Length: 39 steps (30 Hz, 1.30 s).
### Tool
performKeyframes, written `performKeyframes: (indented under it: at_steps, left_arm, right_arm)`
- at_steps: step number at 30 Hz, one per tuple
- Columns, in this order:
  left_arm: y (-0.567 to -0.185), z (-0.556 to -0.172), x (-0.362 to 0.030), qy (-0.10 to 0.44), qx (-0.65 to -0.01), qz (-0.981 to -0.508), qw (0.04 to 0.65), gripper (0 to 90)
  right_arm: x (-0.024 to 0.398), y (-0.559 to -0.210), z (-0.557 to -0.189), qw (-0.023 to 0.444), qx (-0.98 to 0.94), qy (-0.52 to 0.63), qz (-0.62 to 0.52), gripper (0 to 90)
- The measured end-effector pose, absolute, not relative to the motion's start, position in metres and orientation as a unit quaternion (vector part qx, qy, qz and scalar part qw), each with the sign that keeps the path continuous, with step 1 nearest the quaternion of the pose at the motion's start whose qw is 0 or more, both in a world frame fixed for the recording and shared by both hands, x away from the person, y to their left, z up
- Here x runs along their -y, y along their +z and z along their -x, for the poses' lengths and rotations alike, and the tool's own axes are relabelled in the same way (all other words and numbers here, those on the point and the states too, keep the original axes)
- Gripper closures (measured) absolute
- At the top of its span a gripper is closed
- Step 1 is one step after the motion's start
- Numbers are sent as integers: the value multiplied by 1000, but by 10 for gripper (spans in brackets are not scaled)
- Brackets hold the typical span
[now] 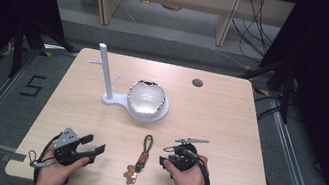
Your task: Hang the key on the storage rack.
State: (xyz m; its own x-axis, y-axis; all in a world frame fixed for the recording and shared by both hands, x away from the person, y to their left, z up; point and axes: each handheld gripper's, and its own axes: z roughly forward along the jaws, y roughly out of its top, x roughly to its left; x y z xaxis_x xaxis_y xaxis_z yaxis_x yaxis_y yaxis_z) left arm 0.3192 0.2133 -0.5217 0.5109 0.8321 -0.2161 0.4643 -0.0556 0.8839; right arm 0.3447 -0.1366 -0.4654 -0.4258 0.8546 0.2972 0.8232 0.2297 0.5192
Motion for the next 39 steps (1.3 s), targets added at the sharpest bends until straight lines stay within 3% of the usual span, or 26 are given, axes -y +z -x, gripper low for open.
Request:
performKeyframes:
  at_steps: [9, 14, 24, 39]
  left_arm:
    - [-511, -324, -190, 155, -442, -716, 517, 355]
    - [-497, -334, -151, 100, -414, -769, 477, 361]
    - [-483, -355, -98, 59, -384, -851, 354, 424]
    - [-474, -368, -68, 43, -413, -861, 293, 414]
  right_arm:
    - [127, -468, -353, 19, -788, 313, -530, 601]
    - [131, -464, -351, 20, -779, 302, -549, 598]
    - [151, -459, -347, 35, -780, 313, -540, 591]
    - [192, -466, -333, 64, -768, 309, -558, 526]
